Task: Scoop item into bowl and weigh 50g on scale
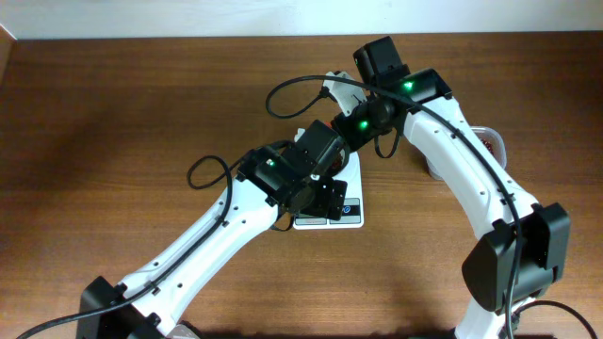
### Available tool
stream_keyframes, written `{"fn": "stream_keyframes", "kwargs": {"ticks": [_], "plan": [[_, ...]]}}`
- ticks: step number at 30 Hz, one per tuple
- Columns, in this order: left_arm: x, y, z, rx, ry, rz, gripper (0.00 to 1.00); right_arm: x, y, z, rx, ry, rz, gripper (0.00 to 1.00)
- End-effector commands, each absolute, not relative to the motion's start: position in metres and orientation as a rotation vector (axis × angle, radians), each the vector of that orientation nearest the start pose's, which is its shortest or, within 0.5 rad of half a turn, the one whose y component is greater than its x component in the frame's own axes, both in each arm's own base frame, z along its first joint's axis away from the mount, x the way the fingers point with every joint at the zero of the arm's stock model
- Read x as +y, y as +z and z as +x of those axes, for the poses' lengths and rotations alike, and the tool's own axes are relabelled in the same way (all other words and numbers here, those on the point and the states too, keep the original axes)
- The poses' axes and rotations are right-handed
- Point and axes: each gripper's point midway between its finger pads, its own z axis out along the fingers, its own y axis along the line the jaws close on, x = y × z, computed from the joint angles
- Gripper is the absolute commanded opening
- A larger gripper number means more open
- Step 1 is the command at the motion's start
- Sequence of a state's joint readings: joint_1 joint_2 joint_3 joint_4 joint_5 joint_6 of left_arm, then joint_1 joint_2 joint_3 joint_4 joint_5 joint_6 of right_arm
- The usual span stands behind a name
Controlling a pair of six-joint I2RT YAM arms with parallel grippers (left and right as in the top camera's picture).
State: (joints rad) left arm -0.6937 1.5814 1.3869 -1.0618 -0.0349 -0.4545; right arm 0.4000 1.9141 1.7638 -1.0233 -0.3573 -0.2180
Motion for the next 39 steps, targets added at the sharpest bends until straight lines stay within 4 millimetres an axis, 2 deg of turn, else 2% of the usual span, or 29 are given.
{"fn": "stream_keyframes", "kwargs": {"ticks": [1, 18, 20, 30, 39], "plan": [[-0.2207, 0.1574, 0.2763, 2.823, -0.193, 0.321, 0.99, 0.2339, 0.1896, 0.3932, 2.508, 0.556, -0.935, 0.04], [-0.2204, 0.1574, 0.2766, 2.822, -0.191, 0.321, 0.99, 0.2335, 0.1891, 0.3923, 2.512, 0.557, -0.935, 0.04], [-0.2135, 0.158, 0.2821, 2.799, -0.128, 0.307, 0.99, 0.2335, 0.1891, 0.3924, 2.512, 0.557, -0.935, 0.04], [-0.2134, 0.158, 0.282, 2.8, -0.128, 0.307, 0.99, 0.2334, 0.189, 0.3923, 2.513, 0.556, -0.935, 0.04], [-0.2136, 0.158, 0.2819, 2.8, -0.128, 0.307, 0.99, 0.2265, 0.1845, 0.3896, 2.549, 0.513, -0.929, 0.04]]}}
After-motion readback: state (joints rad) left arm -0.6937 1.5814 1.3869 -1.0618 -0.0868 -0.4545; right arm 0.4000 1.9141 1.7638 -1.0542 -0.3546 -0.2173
